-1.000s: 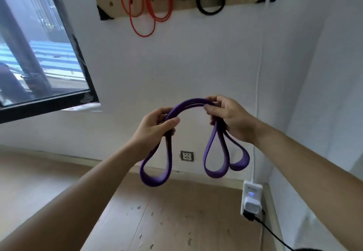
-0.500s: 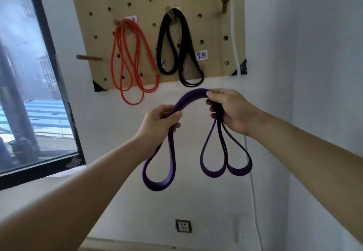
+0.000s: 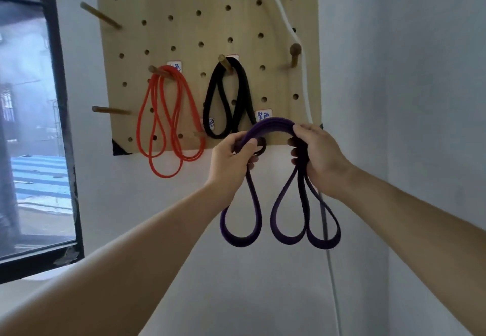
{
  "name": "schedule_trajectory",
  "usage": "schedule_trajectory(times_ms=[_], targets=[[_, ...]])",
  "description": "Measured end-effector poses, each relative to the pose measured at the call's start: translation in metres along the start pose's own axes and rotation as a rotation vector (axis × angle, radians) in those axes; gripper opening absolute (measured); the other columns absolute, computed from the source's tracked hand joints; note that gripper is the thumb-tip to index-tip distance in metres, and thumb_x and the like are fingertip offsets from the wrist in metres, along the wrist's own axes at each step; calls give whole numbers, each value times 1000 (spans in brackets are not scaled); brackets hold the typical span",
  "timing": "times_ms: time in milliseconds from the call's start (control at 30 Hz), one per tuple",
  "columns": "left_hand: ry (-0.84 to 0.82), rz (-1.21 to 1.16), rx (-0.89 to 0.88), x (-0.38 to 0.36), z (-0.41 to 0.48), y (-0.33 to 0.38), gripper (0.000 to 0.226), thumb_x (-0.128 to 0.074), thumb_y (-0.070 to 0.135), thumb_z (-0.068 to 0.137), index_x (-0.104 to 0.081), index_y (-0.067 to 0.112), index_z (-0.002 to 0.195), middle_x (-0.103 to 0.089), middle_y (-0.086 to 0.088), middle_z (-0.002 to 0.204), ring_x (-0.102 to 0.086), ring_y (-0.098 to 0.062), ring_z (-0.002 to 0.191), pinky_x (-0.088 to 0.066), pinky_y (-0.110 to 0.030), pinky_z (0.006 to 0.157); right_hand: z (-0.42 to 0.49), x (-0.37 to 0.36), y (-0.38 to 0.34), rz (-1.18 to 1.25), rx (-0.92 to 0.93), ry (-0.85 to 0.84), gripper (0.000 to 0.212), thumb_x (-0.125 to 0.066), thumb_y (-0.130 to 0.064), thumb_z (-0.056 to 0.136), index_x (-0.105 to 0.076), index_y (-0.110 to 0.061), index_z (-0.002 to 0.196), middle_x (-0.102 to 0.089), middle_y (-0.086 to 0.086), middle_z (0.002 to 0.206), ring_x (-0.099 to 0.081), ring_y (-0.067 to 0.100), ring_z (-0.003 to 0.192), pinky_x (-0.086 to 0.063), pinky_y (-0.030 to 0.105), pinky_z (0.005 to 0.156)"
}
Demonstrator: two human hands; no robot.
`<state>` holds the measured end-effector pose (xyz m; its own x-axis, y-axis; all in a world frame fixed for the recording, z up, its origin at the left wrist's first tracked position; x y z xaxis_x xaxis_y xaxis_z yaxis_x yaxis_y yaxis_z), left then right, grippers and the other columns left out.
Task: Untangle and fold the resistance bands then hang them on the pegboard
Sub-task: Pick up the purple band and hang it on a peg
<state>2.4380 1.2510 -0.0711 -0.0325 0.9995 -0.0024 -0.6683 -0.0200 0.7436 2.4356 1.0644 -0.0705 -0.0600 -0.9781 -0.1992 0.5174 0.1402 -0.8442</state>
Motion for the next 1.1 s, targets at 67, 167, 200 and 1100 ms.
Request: schedule_trajectory(times_ms=[67, 167, 200, 1100], targets=[[17, -29, -1, -2, 18, 5, 21, -61, 17, 100, -68, 18, 119, -73, -4, 97, -66, -11, 76, -59, -28, 74, 11, -6, -5, 70, 0, 11, 32, -49, -23, 101, -56, -7, 129, -56, 3, 87, -47, 14, 68, -39, 30, 67], [21, -40, 26, -8, 45, 10, 20, -59, 19, 101, -68, 18, 119, -72, -3, 93, -64, -10, 75, -56, -23, 67, 29, -9, -12, 115, 24, 61, 29, -46, -18, 102, -50, -8, 129, -56, 5, 90, -47, 13, 69, -39, 28, 65], [19, -25, 40, -10, 54, 9, 20, -59, 19, 101, -69, 18, 119, -71, -3, 93, -64, -11, 76, -55, -22, 67, 35, -10, -13, 110, 30, 73, 26, -45, -16, 102, -49, -9, 127, -55, 6, 92, -48, 13, 70, -40, 28, 65], [-41, 522, -126, -11, 70, -29, 14, -60, 25, 99, -62, 26, 112, -68, -1, 99, -65, -20, 94, -56, -39, 86, 71, -15, 38, -376, 82, -93, 27, -52, -12, 103, -50, -32, 122, -62, 7, 125, -62, 20, 109, -50, 25, 79]])
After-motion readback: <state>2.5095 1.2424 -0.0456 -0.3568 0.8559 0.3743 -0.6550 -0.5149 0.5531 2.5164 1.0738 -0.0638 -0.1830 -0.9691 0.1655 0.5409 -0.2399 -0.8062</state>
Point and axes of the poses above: each hand's wrist, its own z-axis towards the middle knuckle, its own x-axis out of the back of the hand, y = z × x, the point moved 9 cm from there along z, towards the middle knuckle
